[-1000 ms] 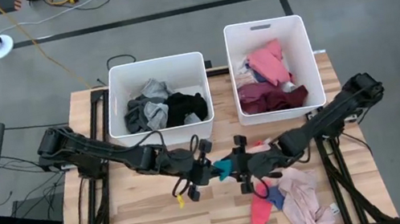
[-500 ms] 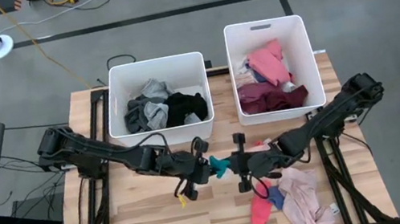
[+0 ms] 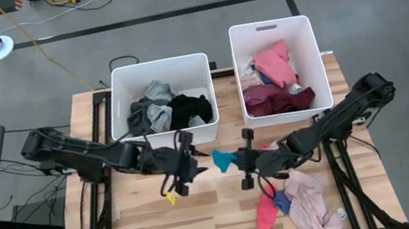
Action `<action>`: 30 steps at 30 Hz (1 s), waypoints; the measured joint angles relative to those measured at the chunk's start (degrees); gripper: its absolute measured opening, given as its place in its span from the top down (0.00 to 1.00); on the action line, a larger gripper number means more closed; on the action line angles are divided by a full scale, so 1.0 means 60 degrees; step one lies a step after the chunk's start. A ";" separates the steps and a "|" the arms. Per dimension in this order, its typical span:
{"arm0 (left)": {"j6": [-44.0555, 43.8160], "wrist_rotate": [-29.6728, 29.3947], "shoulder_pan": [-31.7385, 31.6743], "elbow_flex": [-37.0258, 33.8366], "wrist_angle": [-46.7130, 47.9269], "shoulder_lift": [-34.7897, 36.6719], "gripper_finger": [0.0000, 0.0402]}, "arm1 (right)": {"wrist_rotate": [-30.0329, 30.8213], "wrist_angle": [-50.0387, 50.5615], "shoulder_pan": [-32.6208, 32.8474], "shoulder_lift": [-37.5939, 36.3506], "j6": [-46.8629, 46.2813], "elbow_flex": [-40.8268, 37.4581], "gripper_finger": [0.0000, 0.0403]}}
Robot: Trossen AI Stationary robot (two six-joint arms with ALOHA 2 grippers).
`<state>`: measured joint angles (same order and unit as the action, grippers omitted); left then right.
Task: Sort clothes
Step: Put the blue sock into the right white laundry organizer
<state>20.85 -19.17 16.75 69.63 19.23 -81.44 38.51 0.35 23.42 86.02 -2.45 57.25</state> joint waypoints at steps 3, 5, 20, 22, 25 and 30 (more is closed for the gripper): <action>-0.0390 -0.0110 0.0000 0.0000 0.0723 0.0314 0.53 | 0.0507 0.0001 -0.0047 -0.0341 0.0323 0.0000 0.97; -0.0627 -0.0285 0.0000 0.0000 0.1193 0.0456 0.53 | 0.0892 0.0005 -0.0051 -0.0636 0.0611 0.0000 0.97; -0.1185 -0.0490 0.0212 -0.1426 0.1080 0.0614 0.55 | 0.2537 0.0636 -0.1414 -0.3611 0.2748 0.0004 0.97; -0.1185 -0.0342 0.0322 -0.1753 0.0573 0.0614 0.56 | 0.2577 0.0963 -0.1919 -0.4009 0.2714 0.0004 0.97; -0.1163 -0.0158 0.0525 -0.2277 -0.0428 0.0614 0.56 | 0.2579 0.1610 -0.2786 -0.4513 0.2455 0.0004 0.97; -0.1059 0.0365 0.0766 -0.3395 -0.2424 0.0611 0.56 | 0.2198 0.2791 -0.4513 -0.5025 0.1474 0.0004 0.97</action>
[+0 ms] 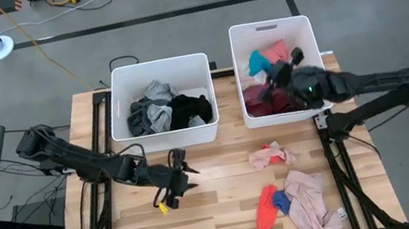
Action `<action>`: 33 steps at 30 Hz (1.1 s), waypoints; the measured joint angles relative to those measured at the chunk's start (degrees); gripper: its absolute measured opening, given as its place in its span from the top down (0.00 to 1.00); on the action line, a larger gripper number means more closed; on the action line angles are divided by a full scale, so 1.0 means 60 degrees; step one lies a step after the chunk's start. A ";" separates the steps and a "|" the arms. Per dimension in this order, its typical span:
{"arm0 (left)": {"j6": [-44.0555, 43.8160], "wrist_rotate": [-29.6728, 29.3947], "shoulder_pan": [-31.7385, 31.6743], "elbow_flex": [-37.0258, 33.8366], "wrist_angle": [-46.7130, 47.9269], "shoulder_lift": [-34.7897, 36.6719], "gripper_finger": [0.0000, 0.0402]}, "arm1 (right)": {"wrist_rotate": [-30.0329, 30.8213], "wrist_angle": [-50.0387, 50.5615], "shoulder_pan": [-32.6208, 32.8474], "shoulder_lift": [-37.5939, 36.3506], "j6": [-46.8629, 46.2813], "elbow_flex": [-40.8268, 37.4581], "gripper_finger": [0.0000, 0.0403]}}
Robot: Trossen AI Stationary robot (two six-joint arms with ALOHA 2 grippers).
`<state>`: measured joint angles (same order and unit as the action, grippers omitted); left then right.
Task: Sort clothes
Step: Put the blue sock into the right white laundry organizer
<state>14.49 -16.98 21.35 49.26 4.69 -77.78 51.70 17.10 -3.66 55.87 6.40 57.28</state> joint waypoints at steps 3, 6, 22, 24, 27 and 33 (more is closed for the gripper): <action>0.0038 0.0159 0.0083 -0.0653 -0.1238 0.0000 0.56 | -0.0593 0.0585 -0.1005 -0.0075 -0.0551 0.0000 0.97; -0.0027 0.0380 0.0083 -0.1191 -0.2228 -0.0004 0.56 | -0.1299 0.0973 -0.1839 -0.0054 -0.0809 0.0000 0.97; -0.0710 0.0615 0.0242 -0.1858 -0.3440 -0.0033 0.56 | -0.1923 0.1166 -0.2940 0.0136 -0.0835 0.0000 0.97; -0.0735 0.0617 0.0299 -0.1858 -0.3552 -0.0033 0.56 | -0.1930 0.1217 -0.3034 0.0136 -0.0846 0.0000 0.97; -0.0794 0.0620 0.0389 -0.1858 -0.3680 -0.0033 0.56 | -0.2000 0.1436 -0.3212 0.0136 -0.1001 0.0000 0.97; -0.1082 0.0621 0.0552 -0.1858 -0.3711 -0.0033 0.56 | -0.2692 0.1931 -0.4055 0.0198 -0.1400 0.0000 0.97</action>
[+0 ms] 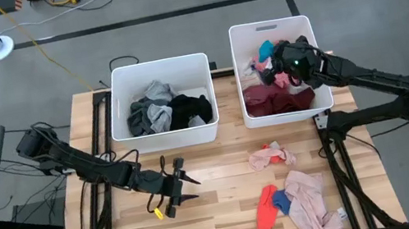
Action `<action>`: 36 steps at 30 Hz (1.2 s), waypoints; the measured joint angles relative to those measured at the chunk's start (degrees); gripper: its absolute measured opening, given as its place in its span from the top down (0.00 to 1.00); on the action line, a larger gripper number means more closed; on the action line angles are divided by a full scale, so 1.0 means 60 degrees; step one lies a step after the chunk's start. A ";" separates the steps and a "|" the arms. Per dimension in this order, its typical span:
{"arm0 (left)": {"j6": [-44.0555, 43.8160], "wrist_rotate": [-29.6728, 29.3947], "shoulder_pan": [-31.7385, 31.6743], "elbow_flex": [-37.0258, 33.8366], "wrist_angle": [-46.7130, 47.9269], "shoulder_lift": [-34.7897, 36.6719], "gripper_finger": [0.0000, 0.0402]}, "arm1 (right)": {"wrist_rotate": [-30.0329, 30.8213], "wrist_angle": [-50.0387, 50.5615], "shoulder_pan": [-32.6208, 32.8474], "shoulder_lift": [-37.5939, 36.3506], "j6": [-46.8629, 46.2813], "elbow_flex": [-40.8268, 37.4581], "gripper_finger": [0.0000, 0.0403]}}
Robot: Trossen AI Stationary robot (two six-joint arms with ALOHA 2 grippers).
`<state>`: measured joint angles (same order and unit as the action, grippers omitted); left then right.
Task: Sort clothes
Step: Put the blue sock into the right white laundry organizer
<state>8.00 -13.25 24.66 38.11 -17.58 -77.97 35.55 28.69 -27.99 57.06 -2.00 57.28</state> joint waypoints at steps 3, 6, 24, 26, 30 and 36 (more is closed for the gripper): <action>-0.0092 -0.0001 0.0075 0.0000 -0.0001 0.0000 0.56 | -0.0417 0.0185 -0.0400 0.0237 -0.0127 -0.0004 0.97; -0.0095 0.0003 0.0149 0.0000 -0.0002 0.0000 0.56 | -0.0772 0.0146 -0.0722 0.0584 -0.0131 -0.0007 0.97; -0.0237 0.0003 0.0529 0.0000 0.0010 0.0000 0.56 | -0.2458 -0.0575 -0.2569 0.3090 0.0081 -0.0011 0.97; -0.0279 0.0003 0.0544 0.0000 0.0011 0.0000 0.56 | -0.2709 -0.0460 -0.2746 0.3328 0.0077 -0.0011 0.97; -0.0341 0.0003 0.0544 0.0000 0.0032 0.0000 0.56 | -0.3038 -0.0435 -0.2919 0.3786 0.0077 -0.0011 0.97; -0.0341 0.0003 0.0540 0.0000 0.0028 0.0000 0.56 | -0.3186 -0.0435 -0.2914 0.4368 0.0076 -0.0011 0.91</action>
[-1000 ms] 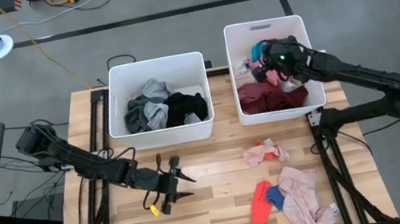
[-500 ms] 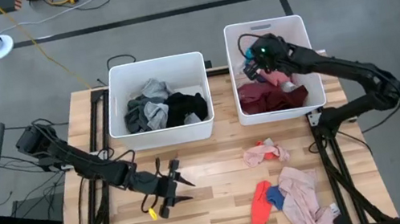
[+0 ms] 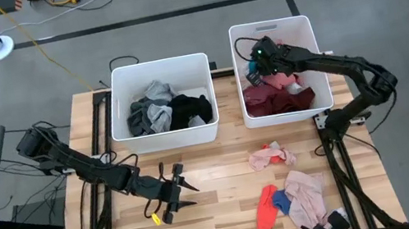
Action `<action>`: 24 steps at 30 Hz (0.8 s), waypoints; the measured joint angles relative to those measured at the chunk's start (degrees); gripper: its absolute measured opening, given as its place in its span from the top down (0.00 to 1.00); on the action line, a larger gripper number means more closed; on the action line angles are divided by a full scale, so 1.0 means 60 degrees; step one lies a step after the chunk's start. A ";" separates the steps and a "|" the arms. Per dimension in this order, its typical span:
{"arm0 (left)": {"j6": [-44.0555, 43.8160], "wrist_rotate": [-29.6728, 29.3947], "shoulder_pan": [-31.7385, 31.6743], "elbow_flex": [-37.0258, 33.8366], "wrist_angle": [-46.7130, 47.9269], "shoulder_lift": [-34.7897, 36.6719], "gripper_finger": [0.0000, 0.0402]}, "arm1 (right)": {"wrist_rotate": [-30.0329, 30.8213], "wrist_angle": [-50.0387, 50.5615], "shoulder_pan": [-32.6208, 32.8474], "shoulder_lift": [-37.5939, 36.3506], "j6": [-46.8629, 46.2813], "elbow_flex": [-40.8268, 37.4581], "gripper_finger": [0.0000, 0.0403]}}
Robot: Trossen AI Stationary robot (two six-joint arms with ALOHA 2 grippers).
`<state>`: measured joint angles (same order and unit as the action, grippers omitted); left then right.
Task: Sort clothes
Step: Put the blue sock into the right white laundry organizer
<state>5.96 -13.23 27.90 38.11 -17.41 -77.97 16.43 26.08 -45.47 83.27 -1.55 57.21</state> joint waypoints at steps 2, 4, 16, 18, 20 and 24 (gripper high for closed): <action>-0.0002 0.0000 0.0000 0.0000 0.0004 0.0000 0.56 | -0.0008 0.0003 -0.0005 0.0122 -0.0002 0.0000 0.89; -0.0004 0.0000 0.0000 0.0000 0.0007 0.0000 0.56 | -0.0012 -0.0010 -0.0011 0.0204 -0.0002 0.0000 0.88; -0.0029 0.0000 0.0000 0.0004 0.0073 0.0000 0.56 | -0.1202 0.0349 -0.0130 0.0236 -0.0185 0.0000 0.79; -0.0039 0.0000 0.0000 0.0004 0.0069 0.0000 0.56 | -0.1221 0.0503 -0.0131 0.0236 -0.0224 0.0000 0.74; -0.0069 0.0000 0.0000 0.0004 0.0069 0.0000 0.56 | -0.1233 0.0618 -0.0131 0.0236 -0.0247 0.0000 0.68; -0.0073 0.0000 0.0000 0.0004 0.0069 0.0000 0.56 | -0.1291 0.0632 -0.0064 0.0042 -0.0279 0.0000 0.57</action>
<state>5.52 -13.23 27.90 38.13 -16.99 -77.97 8.69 29.87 -45.86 83.52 -3.22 57.21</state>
